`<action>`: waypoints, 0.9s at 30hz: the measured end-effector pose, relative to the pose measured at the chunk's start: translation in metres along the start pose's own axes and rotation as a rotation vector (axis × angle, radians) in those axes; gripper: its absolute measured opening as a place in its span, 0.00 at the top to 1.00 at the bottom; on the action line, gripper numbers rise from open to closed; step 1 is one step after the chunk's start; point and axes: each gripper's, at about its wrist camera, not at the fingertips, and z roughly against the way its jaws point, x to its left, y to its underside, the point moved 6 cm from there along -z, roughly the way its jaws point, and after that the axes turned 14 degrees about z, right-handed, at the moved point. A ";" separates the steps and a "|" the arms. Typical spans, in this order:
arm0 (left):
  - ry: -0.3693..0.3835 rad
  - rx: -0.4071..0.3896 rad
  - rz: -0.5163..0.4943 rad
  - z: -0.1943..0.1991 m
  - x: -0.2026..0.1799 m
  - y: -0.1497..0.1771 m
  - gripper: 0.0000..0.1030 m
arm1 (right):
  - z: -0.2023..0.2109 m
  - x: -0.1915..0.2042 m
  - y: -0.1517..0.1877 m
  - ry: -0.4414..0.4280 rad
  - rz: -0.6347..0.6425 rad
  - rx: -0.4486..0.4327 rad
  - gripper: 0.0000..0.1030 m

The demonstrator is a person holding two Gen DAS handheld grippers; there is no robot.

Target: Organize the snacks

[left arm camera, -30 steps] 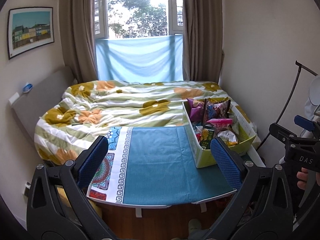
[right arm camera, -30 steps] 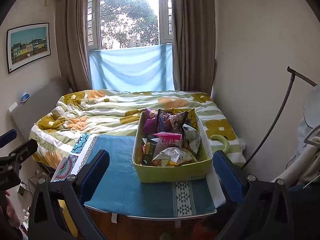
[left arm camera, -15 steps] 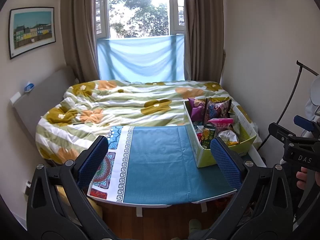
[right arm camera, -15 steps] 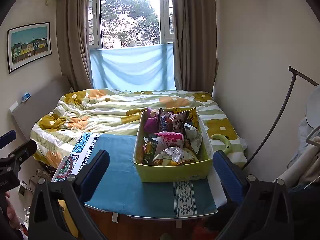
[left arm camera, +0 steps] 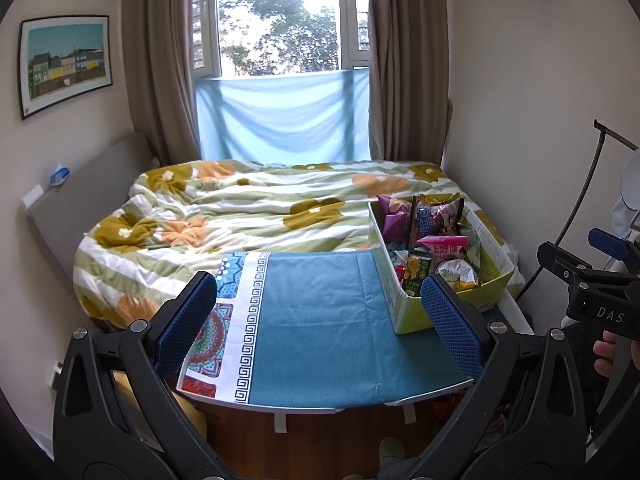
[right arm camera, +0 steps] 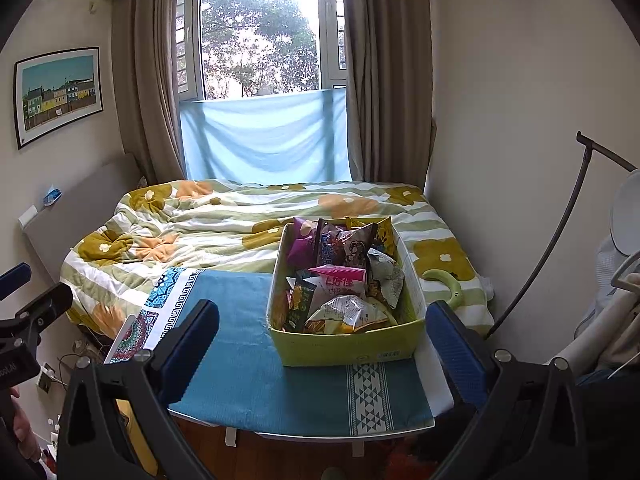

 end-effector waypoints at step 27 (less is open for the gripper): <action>-0.021 -0.012 0.018 -0.003 0.006 -0.005 0.01 | -0.001 -0.001 -0.005 0.002 -0.001 0.001 0.00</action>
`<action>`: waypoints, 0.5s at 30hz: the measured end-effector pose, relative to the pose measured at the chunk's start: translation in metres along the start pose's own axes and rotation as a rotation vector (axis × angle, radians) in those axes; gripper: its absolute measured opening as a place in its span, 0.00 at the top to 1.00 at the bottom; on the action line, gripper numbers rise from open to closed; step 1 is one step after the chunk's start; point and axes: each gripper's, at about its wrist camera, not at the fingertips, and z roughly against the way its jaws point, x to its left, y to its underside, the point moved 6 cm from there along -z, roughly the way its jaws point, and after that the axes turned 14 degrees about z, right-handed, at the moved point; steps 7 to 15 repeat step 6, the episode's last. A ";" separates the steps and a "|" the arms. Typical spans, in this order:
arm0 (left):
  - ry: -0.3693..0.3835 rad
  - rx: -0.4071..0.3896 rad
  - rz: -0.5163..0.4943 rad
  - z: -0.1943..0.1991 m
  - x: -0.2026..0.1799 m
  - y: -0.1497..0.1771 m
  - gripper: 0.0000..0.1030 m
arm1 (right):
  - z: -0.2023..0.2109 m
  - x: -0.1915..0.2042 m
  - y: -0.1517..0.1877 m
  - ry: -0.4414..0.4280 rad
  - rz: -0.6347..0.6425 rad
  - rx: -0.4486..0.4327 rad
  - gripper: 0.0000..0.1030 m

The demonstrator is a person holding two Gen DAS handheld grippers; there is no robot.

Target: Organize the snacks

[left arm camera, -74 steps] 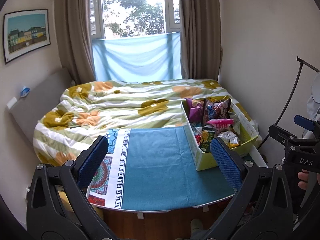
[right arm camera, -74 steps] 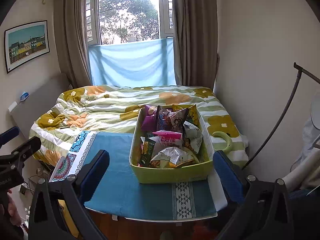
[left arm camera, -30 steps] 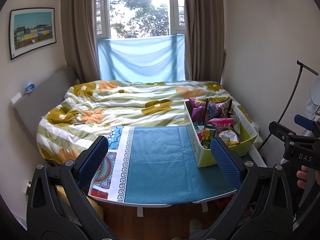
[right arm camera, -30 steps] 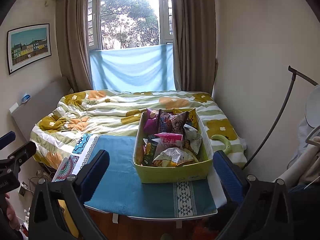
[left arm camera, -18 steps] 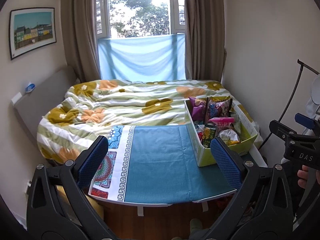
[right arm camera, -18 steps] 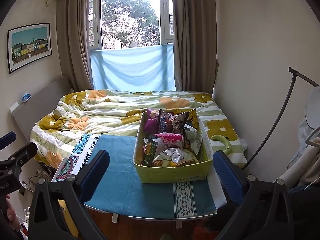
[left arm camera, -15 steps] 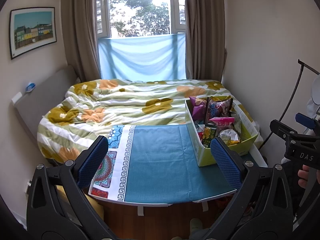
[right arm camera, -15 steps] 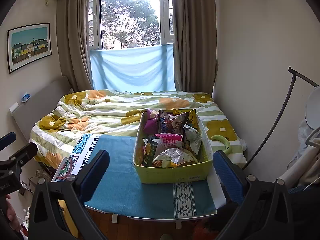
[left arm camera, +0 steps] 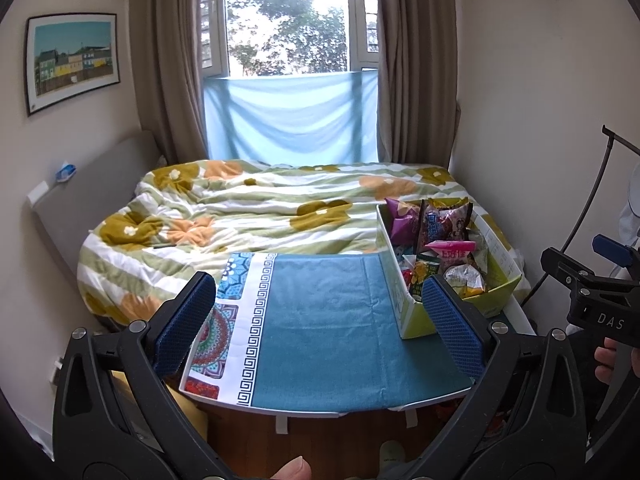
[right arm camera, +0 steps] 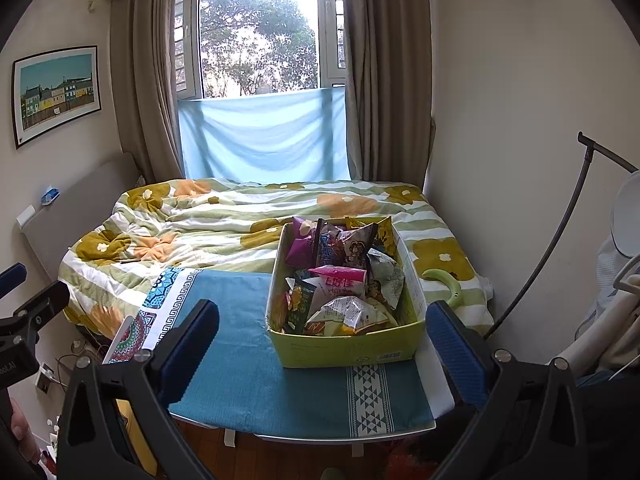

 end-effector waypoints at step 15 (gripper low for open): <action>0.002 -0.011 -0.002 -0.003 0.001 -0.002 0.01 | -0.001 0.001 0.001 0.001 -0.001 0.001 0.00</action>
